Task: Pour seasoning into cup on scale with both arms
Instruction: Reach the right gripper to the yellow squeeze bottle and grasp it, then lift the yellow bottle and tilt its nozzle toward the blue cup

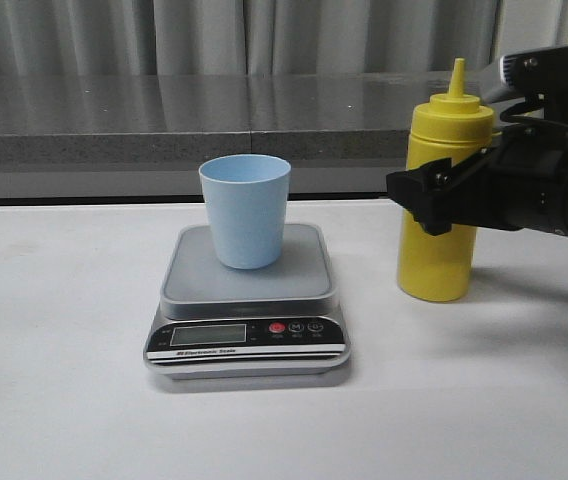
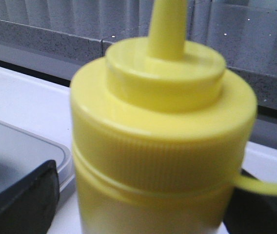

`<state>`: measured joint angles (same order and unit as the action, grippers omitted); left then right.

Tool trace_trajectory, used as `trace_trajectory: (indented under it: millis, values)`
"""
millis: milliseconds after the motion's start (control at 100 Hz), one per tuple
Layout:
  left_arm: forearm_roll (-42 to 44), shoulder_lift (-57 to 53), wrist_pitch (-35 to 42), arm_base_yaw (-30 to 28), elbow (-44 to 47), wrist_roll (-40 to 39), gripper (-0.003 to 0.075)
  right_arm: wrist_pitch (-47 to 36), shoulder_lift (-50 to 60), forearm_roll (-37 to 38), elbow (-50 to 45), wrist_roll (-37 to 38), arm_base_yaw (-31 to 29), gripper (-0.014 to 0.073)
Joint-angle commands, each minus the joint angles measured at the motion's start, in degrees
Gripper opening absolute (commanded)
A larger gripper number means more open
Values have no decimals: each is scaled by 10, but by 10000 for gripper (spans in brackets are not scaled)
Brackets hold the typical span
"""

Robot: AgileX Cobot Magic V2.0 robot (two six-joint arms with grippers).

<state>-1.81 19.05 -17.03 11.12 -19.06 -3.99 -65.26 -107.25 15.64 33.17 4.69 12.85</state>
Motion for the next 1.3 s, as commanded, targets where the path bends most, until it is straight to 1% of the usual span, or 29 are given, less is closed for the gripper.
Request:
trace_trajectory:
  millis: [0,170,220,290,440,510,560,680,860,930,1000,1140,1190,1290]
  values:
    - [-3,4,45,-1,-15,-4,-20,-50,18,2,19,2,0,635]
    - [-3,4,45,-1,-15,-4,-20,-44,16,1,29,2,0,633]
    - [-3,4,45,-1,-15,-4,-20,-45,16,1,30,2,0,618]
    - [-3,4,45,-1,-15,-4,-20,-43,16,1,30,2,0,548]
    - [-3,4,45,-1,-15,-4,-20,-45,16,1,30,2,0,317]
    - [-3,4,45,-1,-15,-4,-20,-53,16,1,30,2,0,254]
    - [-3,4,45,-1,-15,-4,-20,-63,16,1,30,2,-1,239]
    - [-3,4,45,-1,-15,-4,-20,-81,16,1,30,2,-1,238]
    - [-3,4,45,-1,-15,-4,-20,-63,38,11,31,-4,-1,238]
    - [-3,4,45,-1,-15,-4,-20,-34,56,33,39,-16,-1,238]
    - [-3,4,45,-1,-15,-4,-20,17,77,68,57,-24,-1,238]
    - [-3,4,45,-1,-15,-4,-20,172,112,158,117,-24,6,238]
    - [-3,4,45,-1,-15,-4,-20,238,119,186,141,-24,15,238]
    - [-3,4,45,-1,-15,-4,-20,337,124,235,188,-24,34,238]
